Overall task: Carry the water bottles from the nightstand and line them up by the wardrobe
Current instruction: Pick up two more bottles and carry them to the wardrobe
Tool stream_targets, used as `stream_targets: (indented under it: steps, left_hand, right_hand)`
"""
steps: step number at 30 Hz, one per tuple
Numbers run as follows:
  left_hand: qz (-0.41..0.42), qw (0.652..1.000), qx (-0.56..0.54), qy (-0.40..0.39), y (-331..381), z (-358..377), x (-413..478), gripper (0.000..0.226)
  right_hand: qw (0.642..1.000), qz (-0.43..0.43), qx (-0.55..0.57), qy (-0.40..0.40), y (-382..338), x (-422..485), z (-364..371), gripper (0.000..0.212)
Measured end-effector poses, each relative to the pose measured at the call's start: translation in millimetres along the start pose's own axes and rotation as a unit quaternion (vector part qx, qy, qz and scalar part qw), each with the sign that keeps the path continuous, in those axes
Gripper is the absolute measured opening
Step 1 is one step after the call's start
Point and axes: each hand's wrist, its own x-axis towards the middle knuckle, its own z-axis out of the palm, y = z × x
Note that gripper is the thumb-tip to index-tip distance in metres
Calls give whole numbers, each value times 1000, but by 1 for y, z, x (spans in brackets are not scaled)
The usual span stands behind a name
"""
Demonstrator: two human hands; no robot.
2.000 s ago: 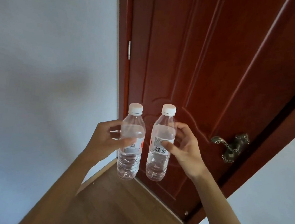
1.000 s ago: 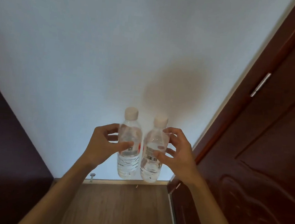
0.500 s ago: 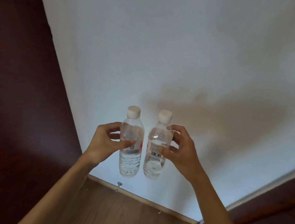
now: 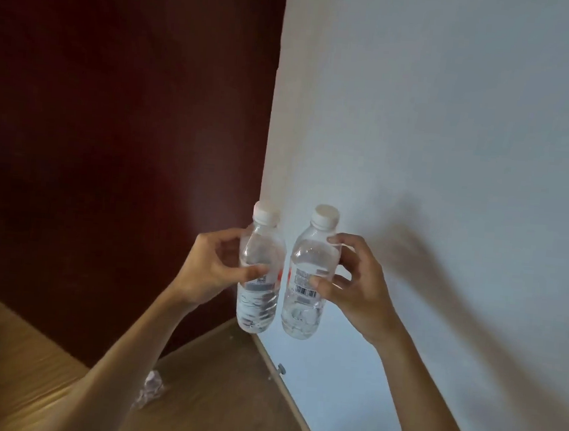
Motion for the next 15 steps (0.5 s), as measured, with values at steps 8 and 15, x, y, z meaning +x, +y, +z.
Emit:
stream_targets:
  steps: [8, 15]
  left_hand:
    - [-48, 978, 59, 193, -23, -15, -38, 57]
    - [-107, 948, 91, 284, -39, -39, -83, 50]
  right_hand:
    - [986, -16, 10, -168, 35, 56, 33, 63]
    - [961, -16, 25, -275, 52, 77, 85, 56]
